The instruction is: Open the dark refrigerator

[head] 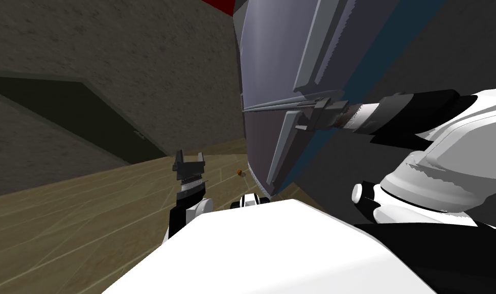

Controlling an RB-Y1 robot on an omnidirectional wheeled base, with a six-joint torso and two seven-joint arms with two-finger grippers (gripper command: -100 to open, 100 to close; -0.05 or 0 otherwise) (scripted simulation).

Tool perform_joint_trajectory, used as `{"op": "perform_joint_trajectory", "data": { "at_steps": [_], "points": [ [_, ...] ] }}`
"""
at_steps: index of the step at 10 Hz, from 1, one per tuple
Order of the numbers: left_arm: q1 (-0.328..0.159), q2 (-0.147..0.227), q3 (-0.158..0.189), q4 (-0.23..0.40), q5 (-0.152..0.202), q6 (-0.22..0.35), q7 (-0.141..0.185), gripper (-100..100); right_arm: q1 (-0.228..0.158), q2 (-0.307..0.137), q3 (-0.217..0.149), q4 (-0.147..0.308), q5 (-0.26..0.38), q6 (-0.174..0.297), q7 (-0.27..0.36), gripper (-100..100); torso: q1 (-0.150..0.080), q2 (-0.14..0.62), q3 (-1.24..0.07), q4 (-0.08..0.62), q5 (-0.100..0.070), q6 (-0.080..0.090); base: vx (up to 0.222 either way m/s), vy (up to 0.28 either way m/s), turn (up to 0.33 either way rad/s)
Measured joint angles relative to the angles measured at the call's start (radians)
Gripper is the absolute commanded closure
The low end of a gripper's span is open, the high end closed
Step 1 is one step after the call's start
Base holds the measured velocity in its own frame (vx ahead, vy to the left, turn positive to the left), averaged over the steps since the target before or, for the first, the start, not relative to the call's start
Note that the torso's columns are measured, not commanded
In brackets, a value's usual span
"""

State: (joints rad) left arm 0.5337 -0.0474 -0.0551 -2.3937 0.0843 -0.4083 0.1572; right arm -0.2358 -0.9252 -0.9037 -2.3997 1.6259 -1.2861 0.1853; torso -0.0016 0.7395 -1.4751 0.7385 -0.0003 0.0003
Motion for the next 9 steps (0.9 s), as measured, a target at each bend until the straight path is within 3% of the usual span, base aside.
{"op": "perform_joint_trajectory", "data": {
  "at_steps": [5, 6, 7, 9],
  "points": [
    [0.0, 0.0, 0.0, 0.0, 0.0, 0.0, 0.0, 0, 0.021, -0.015, 0.016, 0.098, 0.144, 0.018, 0.043, -100, 0.001, -0.005, -0.004, -0.002, 0.001, -0.002, -0.135, 0.017, 0.327],
    [0.0, 0.0, 0.0, 0.0, 0.0, 0.0, 0.0, 0, 0.024, -0.021, 0.015, 0.114, 0.171, 0.019, 0.046, -100, 0.003, -0.006, -0.005, -0.002, 0.001, -0.002, -0.063, 0.009, 0.058],
    [0.0, 0.0, 0.0, 0.0, 0.0, 0.0, 0.0, 0, 0.025, -0.022, 0.015, 0.116, 0.174, 0.019, 0.047, 100, 0.002, -0.007, -0.004, -0.002, 0.001, 0.0, 0.043, -0.012, -0.221],
    [0.001, 0.0, 0.0, 0.0, 0.0, 0.0, 0.0, 0, 0.019, -0.023, 0.004, 0.102, 0.139, 0.016, 0.043, 100, -0.003, -0.007, -0.004, -0.003, -0.002, 0.002, 0.138, -0.018, -0.324]
  ]
}}
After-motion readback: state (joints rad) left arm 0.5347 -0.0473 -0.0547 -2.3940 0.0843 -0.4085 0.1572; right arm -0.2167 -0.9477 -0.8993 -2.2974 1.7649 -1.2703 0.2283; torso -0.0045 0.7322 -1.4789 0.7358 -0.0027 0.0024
